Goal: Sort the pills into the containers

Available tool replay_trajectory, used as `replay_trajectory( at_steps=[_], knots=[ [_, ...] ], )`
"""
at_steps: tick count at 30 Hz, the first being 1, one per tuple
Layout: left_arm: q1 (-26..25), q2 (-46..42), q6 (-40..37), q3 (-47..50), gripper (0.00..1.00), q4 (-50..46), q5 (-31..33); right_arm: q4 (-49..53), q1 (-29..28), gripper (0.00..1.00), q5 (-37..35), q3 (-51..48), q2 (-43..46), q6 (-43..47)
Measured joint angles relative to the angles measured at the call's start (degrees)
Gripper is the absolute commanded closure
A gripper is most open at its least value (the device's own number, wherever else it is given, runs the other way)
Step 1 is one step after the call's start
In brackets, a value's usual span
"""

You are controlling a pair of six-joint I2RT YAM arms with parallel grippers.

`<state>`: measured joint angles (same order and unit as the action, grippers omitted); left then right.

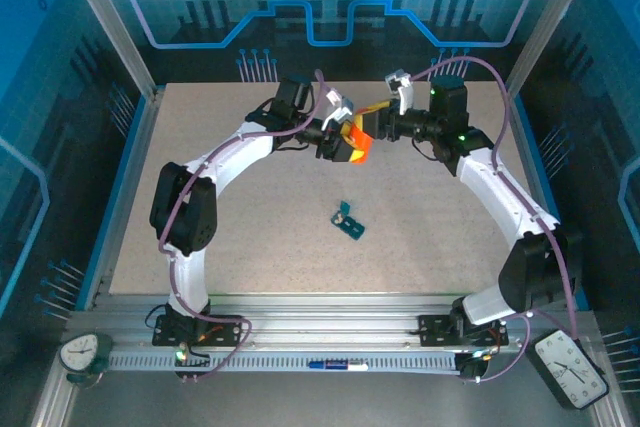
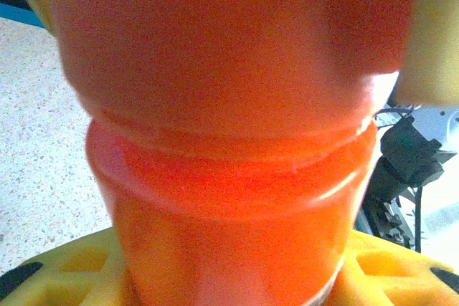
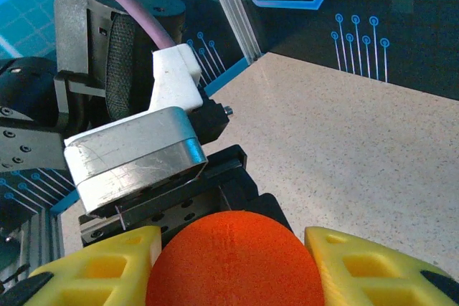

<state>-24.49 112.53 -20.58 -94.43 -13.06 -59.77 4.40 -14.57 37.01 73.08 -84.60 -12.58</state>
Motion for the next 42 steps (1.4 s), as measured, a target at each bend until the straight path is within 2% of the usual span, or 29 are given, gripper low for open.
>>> replay_trajectory(
  at_steps=[14, 23, 33, 37, 42],
  knots=[
    [0.33, 0.00, 2.67, 0.09, 1.00, 1.79, 0.37, -0.42, -1.09, 0.75, -3.02, 1.36, -1.25, -7.10],
    [0.33, 0.00, 3.08, 0.09, 1.00, 1.77, 0.39, 0.61, -1.29, 0.77, -4.11, 1.79, -1.29, -8.39],
    [0.33, 0.00, 3.08, 0.09, 1.00, 1.70, 2.16, 5.90, -3.58, 0.75, -12.48, 4.26, -1.29, -9.73],
    [0.33, 0.00, 3.08, 0.09, 1.00, 1.36, 2.97, 6.16, -4.04, 0.69, -14.34, 4.28, -1.29, -11.45],
    [0.33, 0.00, 3.06, 0.09, 1.00, 0.83, 2.97, 8.28, -4.13, 0.50, -14.73, 5.57, -1.55, -12.11]
  ],
)
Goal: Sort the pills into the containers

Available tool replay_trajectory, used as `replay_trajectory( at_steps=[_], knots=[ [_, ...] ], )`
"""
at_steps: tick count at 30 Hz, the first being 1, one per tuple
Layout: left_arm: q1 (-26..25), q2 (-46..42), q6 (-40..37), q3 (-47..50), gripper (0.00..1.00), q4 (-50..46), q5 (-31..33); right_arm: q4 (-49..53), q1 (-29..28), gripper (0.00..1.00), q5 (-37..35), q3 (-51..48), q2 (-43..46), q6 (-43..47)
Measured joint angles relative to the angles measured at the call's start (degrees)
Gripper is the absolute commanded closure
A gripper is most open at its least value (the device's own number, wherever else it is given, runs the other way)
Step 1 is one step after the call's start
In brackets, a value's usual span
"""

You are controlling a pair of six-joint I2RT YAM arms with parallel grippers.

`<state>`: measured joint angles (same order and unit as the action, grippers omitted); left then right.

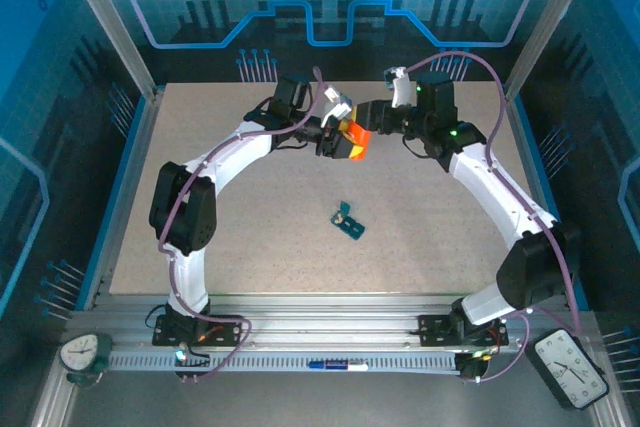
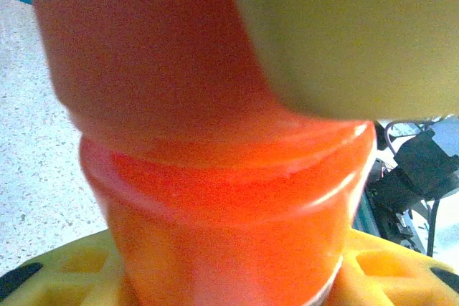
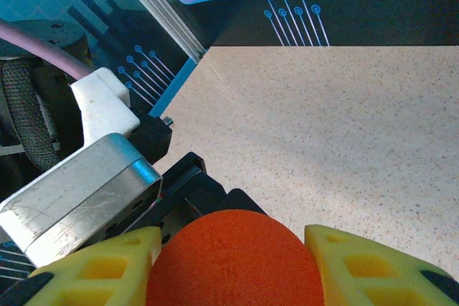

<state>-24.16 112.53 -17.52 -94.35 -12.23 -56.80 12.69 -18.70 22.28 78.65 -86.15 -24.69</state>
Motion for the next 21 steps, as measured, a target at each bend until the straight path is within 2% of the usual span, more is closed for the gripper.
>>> replay_trajectory(
  at_steps=[5, 9, 11, 16, 21],
  knots=[
    [0.00, 0.00, -0.66, -0.07, 1.00, 1.73, 0.04, 3.28, 1.16, 0.28, 3.41, 1.81, -0.50, -1.68],
    [0.00, 0.00, -0.70, -0.15, 1.00, 3.15, 0.07, 3.72, 3.76, 0.16, 9.97, 1.97, -0.26, -2.34],
    [0.00, 0.00, -0.83, -0.17, 1.00, 3.61, 0.04, 3.54, 5.51, 0.14, 13.29, 1.81, 0.59, -1.75],
    [0.00, 0.00, -0.90, -0.46, 1.00, 3.63, -0.20, 2.29, 10.10, 0.16, 20.83, 0.92, 4.39, 0.81],
    [0.00, 0.00, -0.90, -1.03, 1.00, 3.50, -2.03, 2.80, 12.81, 0.17, 25.20, 2.71, 3.87, 5.79]
  ],
)
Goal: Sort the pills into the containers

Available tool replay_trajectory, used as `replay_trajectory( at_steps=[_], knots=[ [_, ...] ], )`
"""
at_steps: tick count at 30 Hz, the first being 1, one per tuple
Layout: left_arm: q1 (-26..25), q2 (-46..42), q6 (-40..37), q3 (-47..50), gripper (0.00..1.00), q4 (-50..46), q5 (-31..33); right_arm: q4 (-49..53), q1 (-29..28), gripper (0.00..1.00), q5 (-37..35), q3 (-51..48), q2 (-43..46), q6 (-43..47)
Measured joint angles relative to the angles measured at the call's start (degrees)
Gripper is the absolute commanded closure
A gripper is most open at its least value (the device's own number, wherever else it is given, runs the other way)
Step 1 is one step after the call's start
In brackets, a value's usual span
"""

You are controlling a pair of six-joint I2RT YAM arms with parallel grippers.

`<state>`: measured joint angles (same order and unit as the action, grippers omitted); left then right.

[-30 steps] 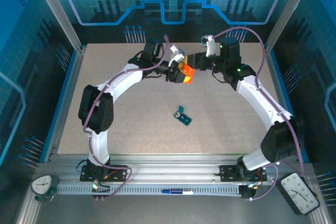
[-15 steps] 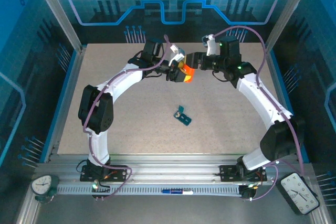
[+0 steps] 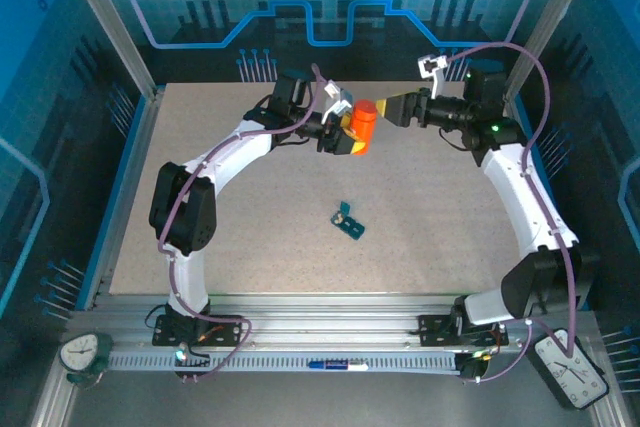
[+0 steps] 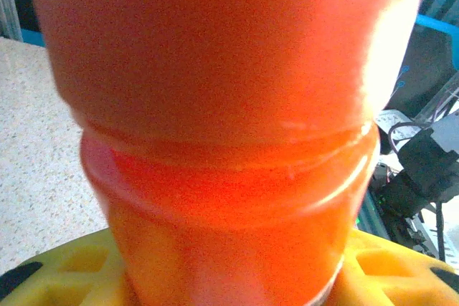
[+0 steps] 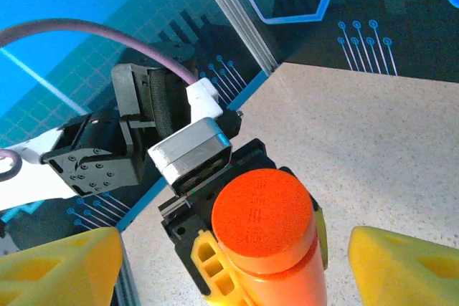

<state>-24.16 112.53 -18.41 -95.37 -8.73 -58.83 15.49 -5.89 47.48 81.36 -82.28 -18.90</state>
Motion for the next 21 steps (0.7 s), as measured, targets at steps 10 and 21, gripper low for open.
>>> replay_trajectory(
  at_steps=[10, 21],
  knots=[
    [-0.02, 0.00, 0.31, -1.29, 1.00, 0.02, -3.65, 2.14, -0.57, 0.17, 4.52, 6.58, -7.30, 6.14],
    [-0.20, 0.00, 0.46, -1.36, 1.00, 0.00, -4.07, 3.58, -4.33, 0.33, 5.49, 7.26, -9.75, 8.20]
  ],
)
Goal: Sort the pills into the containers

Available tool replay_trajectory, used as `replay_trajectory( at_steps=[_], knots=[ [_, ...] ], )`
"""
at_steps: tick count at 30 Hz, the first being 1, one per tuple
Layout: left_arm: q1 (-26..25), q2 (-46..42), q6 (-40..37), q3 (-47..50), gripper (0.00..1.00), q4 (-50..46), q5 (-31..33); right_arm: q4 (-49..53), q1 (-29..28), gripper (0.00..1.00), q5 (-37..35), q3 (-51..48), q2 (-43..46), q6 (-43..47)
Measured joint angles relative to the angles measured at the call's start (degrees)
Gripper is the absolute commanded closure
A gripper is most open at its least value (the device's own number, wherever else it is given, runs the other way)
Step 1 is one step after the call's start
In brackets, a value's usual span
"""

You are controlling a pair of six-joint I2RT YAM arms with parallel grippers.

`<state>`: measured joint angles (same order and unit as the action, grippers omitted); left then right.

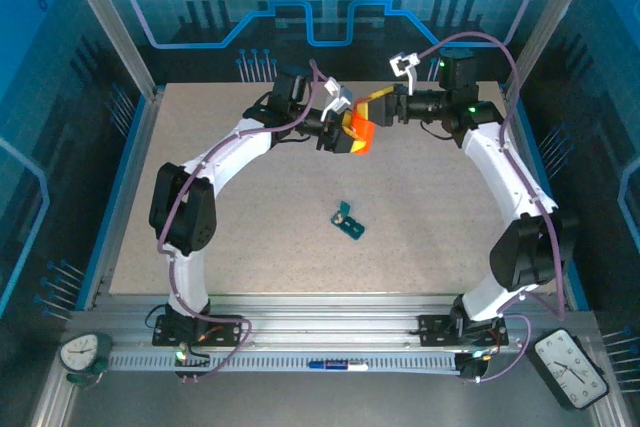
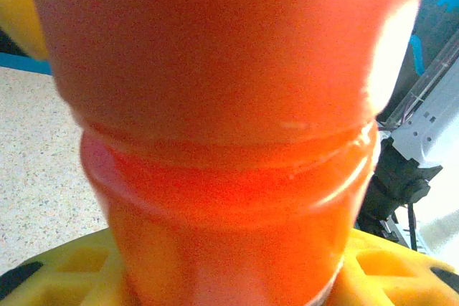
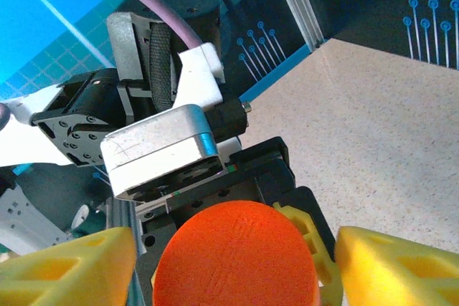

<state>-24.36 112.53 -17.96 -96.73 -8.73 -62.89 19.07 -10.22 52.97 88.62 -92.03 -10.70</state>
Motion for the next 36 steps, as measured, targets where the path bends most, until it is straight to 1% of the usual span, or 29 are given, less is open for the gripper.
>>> replay_trajectory(
  at_steps=[7, 9, 15, 22, 27, 32, 34, 36],
  knots=[
    [-0.13, 0.02, 0.02, -0.31, 1.00, -0.44, -0.02, 1.53, -0.33, 0.61, 0.00, 0.61, -0.37, 1.42],
    [-0.13, 0.02, -0.07, -0.33, 1.00, -0.44, -0.15, 2.36, -0.33, 0.65, -0.07, 1.05, -0.39, 1.73],
    [-0.17, 0.04, -0.90, -1.22, 1.00, -2.51, -0.20, 6.91, -0.33, 0.73, -0.66, 3.45, -0.96, 4.42],
    [-0.17, 0.17, -5.53, -5.62, 1.00, -9.07, 0.28, 19.26, -0.94, 0.76, -2.95, 12.92, -3.26, 11.23],
    [-0.17, 0.39, -7.34, -6.32, 1.00, -12.07, 0.66, 24.87, -1.09, 0.77, -4.13, 15.98, -4.57, 14.29],
    [-0.31, 1.14, -7.74, -6.32, 1.00, -14.40, 0.76, 26.51, -1.11, 0.79, -5.60, 15.65, -5.03, 14.71],
    [-0.31, 1.16, -7.67, -6.32, 1.00, -15.06, 1.51, 25.22, -1.11, 0.78, -5.92, 14.38, -4.81, 13.22],
    [-0.31, 1.36, -7.56, -6.32, 1.00, -15.61, 2.14, 21.86, -1.14, 0.78, -6.49, 11.32, -3.72, 10.71]
  ],
)
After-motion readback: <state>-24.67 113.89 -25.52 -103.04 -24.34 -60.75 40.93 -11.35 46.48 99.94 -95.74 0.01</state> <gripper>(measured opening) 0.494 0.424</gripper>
